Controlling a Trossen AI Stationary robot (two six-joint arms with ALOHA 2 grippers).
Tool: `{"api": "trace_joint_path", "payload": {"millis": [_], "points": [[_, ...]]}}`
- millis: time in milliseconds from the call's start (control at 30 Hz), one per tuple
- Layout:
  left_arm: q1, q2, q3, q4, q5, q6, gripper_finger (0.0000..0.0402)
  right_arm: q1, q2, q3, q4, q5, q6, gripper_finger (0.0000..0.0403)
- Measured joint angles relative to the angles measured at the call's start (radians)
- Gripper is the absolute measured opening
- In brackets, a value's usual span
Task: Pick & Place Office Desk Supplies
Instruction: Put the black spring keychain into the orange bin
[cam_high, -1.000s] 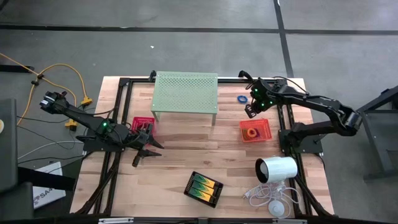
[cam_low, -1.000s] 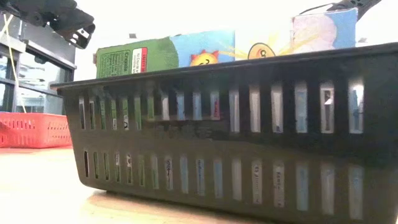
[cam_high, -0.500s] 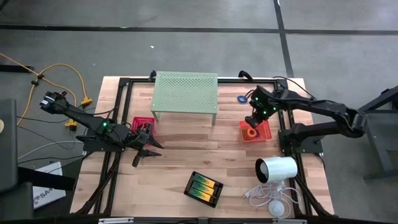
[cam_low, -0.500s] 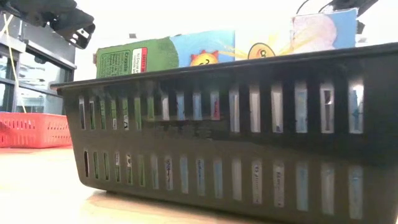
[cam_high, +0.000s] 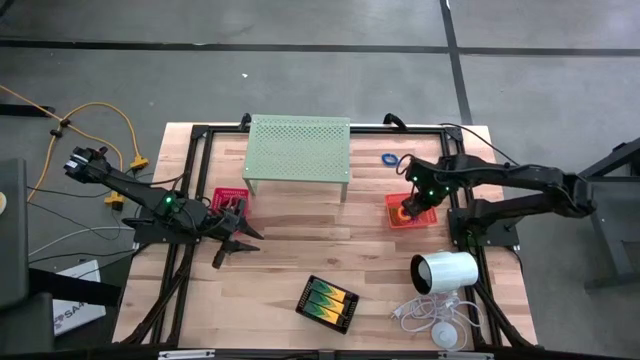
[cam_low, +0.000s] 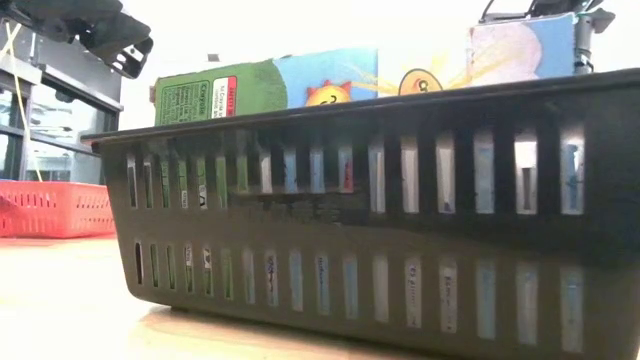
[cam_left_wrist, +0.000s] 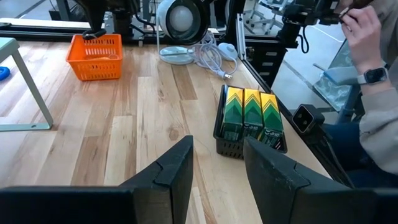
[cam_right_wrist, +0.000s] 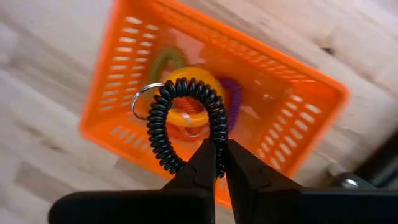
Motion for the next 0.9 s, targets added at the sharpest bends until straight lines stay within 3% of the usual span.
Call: {"api": "trace_joint_path", "payload": {"millis": [133,900], "points": [[0.0,0.0,0.0,0.0,0.0,0.0,0.0136,0.017,0.009,0.0,-0.026,0.051,0.037,0.0013],[0.0,0.0,0.0,0.0,-0.001,0.0,0.0136,0.017,0.015,0.0,-0.027,0.063,0.058,0.0016]]}}
